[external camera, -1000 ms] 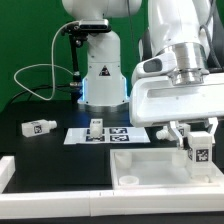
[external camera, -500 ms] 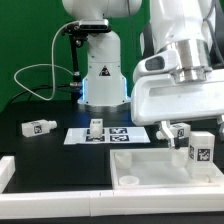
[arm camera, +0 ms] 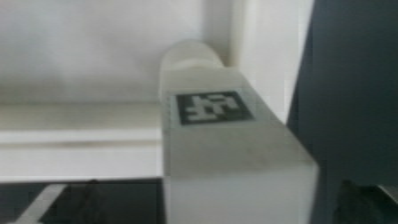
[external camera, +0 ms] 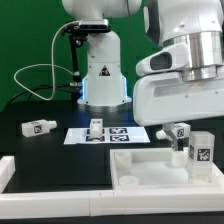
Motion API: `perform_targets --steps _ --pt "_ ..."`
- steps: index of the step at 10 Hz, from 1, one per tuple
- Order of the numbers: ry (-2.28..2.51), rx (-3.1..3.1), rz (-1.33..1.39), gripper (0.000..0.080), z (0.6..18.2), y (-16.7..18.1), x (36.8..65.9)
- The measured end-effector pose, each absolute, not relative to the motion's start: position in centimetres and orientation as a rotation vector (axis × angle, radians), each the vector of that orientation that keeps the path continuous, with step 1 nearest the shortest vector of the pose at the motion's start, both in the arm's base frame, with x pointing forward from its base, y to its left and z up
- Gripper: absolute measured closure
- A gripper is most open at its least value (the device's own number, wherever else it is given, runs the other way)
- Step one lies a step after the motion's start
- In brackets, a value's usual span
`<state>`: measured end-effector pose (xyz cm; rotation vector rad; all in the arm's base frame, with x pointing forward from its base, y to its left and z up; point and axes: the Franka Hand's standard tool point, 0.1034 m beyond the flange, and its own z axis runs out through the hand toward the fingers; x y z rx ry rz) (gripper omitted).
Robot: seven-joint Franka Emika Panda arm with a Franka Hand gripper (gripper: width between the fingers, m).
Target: Assemble one leg
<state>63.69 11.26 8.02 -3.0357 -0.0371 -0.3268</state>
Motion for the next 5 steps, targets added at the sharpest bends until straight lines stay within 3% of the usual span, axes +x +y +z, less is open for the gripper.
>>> perform_targets --steps 4,5 --pt "0.14 -3.039 -0.11 0.017 7.46 11.31 62.52" --pt "0.14 -3.04 -0.109 0.033 7.41 11.27 62.49"
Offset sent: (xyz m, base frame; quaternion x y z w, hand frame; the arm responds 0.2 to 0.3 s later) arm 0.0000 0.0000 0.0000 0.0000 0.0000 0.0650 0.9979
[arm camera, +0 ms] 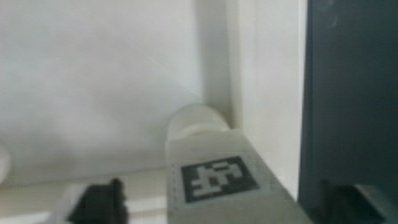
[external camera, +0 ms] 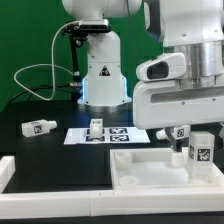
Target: Assemble one leg
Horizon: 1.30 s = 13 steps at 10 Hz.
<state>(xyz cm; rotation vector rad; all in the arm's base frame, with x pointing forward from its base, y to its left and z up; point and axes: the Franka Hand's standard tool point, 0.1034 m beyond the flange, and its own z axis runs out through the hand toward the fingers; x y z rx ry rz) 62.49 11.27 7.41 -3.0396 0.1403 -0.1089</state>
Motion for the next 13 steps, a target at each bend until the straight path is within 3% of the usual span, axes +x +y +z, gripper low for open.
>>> perform_targets --steps 1,2,6,10,13 --pt "0.173 -3.035 -0.107 0.033 7.4 11.3 62.5" --pt "0.309 -3.02 -0.1 0.0509 7.4 11.3 62.5" --pt "0.709 -2.943 -0.084 0.0514 7.3 11.3 62.8" --pt "1.625 -2.491 0.005 0.0514 7.3 11.4 63.6" --pt "1.807 -2.314 0.051 0.0512 7.4 11.2 63.8"
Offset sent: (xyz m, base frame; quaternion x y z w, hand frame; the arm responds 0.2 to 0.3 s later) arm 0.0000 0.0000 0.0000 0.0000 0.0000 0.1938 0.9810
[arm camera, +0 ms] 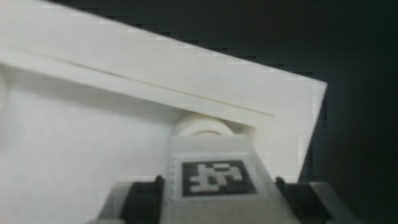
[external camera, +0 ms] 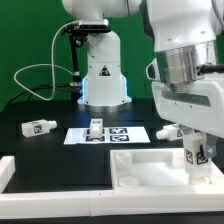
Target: Assemble one leg
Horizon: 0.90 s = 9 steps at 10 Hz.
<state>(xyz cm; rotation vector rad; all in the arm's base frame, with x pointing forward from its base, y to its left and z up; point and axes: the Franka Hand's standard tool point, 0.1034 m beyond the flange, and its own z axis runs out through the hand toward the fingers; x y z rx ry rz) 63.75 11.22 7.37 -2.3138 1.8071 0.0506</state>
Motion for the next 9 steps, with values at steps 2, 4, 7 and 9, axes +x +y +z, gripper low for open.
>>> perform_targets --steps 2,4,7,9 --pt "1.679 -2.413 0.032 0.033 7.4 11.0 63.8" --pt "1.239 -2.675 -0.014 0.019 7.7 10.7 64.0" --pt "0.8 -2.886 -0.049 0.0152 8.2 11.8 63.7" --pt "0.543 -2.957 -0.068 0.0151 8.1 11.6 63.7"
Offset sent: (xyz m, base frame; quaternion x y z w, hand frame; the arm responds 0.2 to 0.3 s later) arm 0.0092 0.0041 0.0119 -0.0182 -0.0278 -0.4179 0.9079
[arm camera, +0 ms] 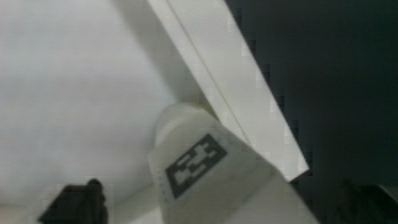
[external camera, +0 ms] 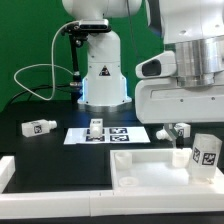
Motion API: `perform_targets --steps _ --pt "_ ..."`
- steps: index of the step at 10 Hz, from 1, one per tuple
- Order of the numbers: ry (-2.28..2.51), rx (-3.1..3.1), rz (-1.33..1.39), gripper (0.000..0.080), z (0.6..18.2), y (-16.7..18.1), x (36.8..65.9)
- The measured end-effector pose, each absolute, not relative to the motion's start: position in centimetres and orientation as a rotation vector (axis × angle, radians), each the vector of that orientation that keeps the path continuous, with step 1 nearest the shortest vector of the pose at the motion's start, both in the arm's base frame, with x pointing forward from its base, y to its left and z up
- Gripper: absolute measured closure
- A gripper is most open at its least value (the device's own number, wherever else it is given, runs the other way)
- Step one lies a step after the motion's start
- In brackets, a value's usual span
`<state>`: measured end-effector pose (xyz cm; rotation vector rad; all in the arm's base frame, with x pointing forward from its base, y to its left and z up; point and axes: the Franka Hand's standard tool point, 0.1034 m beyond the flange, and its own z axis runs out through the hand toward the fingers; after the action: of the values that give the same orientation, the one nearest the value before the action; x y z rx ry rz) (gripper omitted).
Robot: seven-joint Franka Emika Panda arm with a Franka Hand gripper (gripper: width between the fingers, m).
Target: Assemble one leg
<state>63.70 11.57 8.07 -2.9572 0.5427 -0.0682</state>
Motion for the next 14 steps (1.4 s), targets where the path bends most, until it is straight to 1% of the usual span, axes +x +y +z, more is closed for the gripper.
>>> perform_targets --steps 1,2,3,4,5,6,7,10,12,14 --pt "0.166 -3.036 -0.091 0.0151 7.77 11.2 63.71" --pt "0.031 -3.047 -0.099 0.0151 7.62 10.96 63.81" --pt "0.139 -3.038 -0.093 0.0187 7.63 11.06 63.8" --pt "0.135 -3.039 -0.093 0.0187 7.63 11.02 63.8" --pt "0.142 -3.038 -0.093 0.0378 7.62 11.02 63.8" --pt "0.274 -3.024 -0.086 0.0378 7.62 11.09 63.79" --pt "0.369 -3.012 -0.081 0.0516 7.62 11.08 63.79" --pt "0.784 -2.935 -0.06 0.0515 7.67 11.24 63.77" --pt "1.342 -2.706 -0.022 0.0515 7.48 11.11 63.74" --pt "1.759 -2.357 0.062 0.0515 7.48 10.67 63.94"
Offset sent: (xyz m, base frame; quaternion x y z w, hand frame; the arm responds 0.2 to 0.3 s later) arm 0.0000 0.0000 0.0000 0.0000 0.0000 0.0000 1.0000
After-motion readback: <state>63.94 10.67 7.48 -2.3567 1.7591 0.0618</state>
